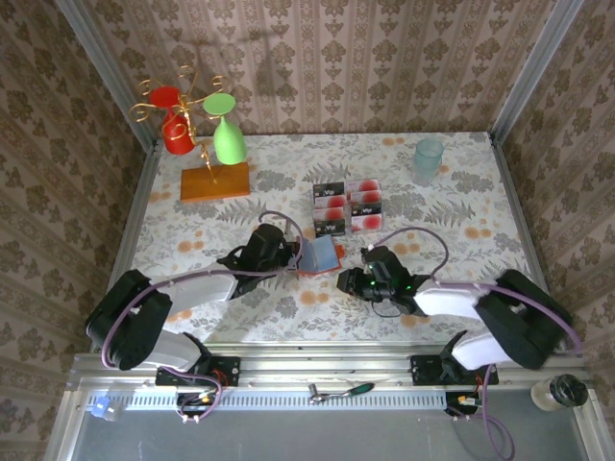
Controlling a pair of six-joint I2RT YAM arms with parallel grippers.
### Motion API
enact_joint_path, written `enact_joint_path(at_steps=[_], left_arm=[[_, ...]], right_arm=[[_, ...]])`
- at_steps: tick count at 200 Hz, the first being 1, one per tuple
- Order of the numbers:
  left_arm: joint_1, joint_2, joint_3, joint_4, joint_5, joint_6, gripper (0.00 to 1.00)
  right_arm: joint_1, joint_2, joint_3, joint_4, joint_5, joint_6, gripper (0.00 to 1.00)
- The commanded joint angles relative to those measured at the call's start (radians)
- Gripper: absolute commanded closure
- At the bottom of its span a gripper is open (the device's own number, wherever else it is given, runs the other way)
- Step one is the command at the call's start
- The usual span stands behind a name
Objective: Put the credit cards into the card holder
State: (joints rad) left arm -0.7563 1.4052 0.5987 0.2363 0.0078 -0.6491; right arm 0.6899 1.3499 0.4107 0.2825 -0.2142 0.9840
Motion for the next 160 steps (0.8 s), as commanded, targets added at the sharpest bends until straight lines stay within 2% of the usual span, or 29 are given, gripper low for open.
enact_joint_path(at_steps=[1,26,50,139,160], left_arm=[[0.016,0.005,0.055,-0.070,0.084,0.045,1.00],[0.023,0.041,0.082,-0.056,0.173,0.061,1.00],[0.023,0.072,0.107,-0.044,0.255,0.061,1.00],[0.025,0.082,0.084,-0.024,0.229,0.023,1.00],[0.032,0.078,0.065,0.008,0.213,0.010,0.84]], right_arm=[[-0.003,-0.142,0.096,-0.317,0.071,-0.096,0.68],[-0.008,-0.182,0.196,-0.430,0.079,-0.158,0.69],[-0.007,-0.142,0.237,-0.424,0.072,-0.177,0.70],[-0.063,0.232,0.237,-0.148,0.038,-0.211,0.77],[-0.080,0.262,0.218,-0.125,0.036,-0.206,0.79]])
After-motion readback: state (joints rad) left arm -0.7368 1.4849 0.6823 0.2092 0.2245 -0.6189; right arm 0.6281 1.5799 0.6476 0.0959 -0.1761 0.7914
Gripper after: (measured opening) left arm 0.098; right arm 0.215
